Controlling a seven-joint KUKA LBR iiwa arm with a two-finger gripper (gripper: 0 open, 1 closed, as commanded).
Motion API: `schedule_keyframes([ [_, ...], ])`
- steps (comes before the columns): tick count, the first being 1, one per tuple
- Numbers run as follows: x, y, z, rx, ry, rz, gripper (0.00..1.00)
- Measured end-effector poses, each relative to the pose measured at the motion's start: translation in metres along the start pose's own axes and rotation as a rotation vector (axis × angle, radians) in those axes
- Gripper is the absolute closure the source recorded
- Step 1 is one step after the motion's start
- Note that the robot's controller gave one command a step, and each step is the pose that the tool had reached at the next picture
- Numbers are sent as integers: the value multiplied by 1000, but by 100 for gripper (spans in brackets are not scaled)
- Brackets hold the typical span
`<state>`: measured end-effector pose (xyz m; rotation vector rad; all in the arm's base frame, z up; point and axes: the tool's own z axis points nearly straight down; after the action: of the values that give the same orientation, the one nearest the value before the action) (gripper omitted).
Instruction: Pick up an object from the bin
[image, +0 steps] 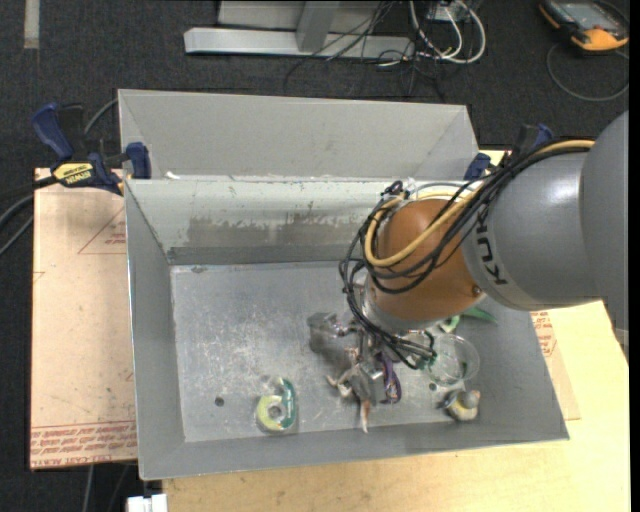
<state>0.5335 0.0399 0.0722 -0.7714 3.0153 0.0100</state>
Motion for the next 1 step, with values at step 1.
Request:
schedule_keyframes([
  [1, 23, -31, 0, 1, -7, -43, 0],
])
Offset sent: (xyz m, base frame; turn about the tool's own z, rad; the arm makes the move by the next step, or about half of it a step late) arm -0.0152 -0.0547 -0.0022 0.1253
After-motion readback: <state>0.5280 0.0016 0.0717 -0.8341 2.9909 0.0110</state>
